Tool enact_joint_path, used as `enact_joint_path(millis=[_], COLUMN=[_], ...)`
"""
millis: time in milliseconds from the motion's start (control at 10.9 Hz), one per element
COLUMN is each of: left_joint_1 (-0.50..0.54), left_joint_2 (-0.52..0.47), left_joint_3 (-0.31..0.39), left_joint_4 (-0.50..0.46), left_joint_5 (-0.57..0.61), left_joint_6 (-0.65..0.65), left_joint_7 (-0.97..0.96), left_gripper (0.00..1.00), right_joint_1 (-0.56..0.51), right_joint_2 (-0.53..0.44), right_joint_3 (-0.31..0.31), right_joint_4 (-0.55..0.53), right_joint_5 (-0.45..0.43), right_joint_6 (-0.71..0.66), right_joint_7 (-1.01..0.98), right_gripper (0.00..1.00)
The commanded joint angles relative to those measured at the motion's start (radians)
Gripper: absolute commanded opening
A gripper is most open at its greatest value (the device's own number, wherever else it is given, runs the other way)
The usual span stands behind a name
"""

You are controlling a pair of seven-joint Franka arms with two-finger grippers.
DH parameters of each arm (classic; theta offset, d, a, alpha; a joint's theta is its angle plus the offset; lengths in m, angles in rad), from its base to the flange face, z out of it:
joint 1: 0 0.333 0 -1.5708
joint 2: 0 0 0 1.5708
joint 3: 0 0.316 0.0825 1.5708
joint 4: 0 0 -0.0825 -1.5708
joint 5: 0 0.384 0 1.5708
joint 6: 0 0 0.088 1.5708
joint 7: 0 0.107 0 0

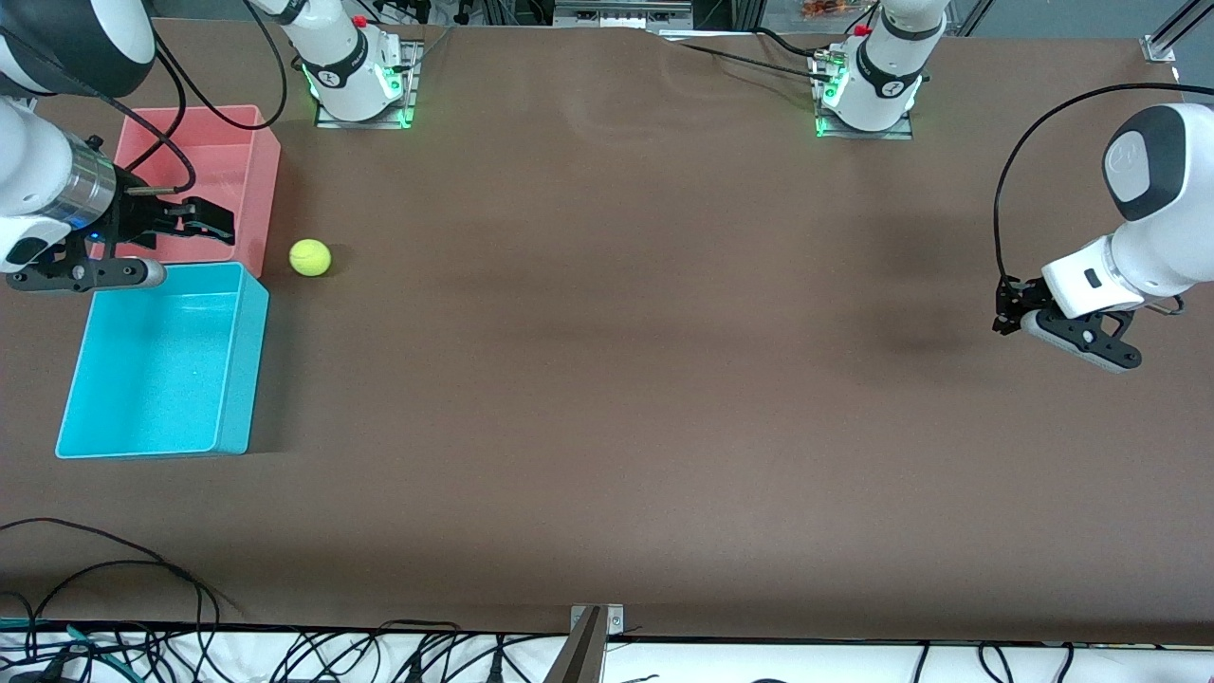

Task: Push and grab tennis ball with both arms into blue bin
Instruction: 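Reach the right gripper to the ball while the left gripper withdraws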

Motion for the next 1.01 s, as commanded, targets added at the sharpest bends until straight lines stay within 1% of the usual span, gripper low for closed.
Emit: enact_joint_path(millis=[0, 92, 183, 275, 367, 459, 550, 642, 825, 917], left_joint_1=[-0.041, -0.041, -0.044, -0.044, -0.043, -0.044, -0.052, -0.084, -0.206, -0.278], left_joint_2=[0.012, 0.013, 0.015, 0.007, 0.000, 0.001, -0.005, -0.029, -0.062, -0.070], left_joint_3=[-0.030, -0.063, -0.075, -0.075, -0.080, -0.087, -0.086, -0.065, 0.052, 0.114], left_joint_4=[0.079, 0.116, 0.166, 0.186, 0.208, 0.255, 0.281, 0.297, 0.314, 0.317], left_joint_5=[0.012, 0.016, 0.018, 0.019, 0.018, 0.018, 0.013, 0.012, 0.012, 0.013], left_joint_6=[-0.051, -0.089, -0.150, -0.176, -0.210, -0.256, -0.272, -0.295, -0.319, -0.327], left_joint_7=[-0.253, -0.330, -0.344, -0.337, -0.338, -0.345, -0.348, -0.370, -0.456, -0.460], left_gripper=[0.11, 0.31, 0.52, 1.00, 1.00, 1.00, 1.00, 1.00, 1.00, 1.00], right_joint_1=[0.006, 0.008, 0.008, 0.008, 0.009, 0.008, 0.008, 0.008, 0.006, 0.003], right_joint_2=[-0.009, -0.015, -0.016, -0.016, -0.018, -0.018, -0.028, -0.038, -0.059, -0.062], right_joint_3=[0.004, 0.004, 0.004, 0.005, 0.007, 0.008, 0.008, 0.007, 0.004, 0.001], right_joint_4=[-0.037, -0.063, -0.068, -0.090, -0.116, -0.160, -0.229, -0.293, -0.410, -0.480], right_joint_5=[-0.019, -0.019, -0.018, -0.018, -0.018, -0.018, -0.018, -0.018, -0.016, -0.016], right_joint_6=[-0.004, 0.004, 0.006, 0.013, 0.053, 0.097, 0.149, 0.208, 0.274, 0.345], right_joint_7=[-0.003, 0.001, 0.002, 0.003, 0.002, 0.002, 0.002, 0.002, 0.005, 0.008], right_gripper=[1.00, 1.00, 1.00, 1.00, 1.00, 1.00, 1.00, 1.00, 1.00, 1.00])
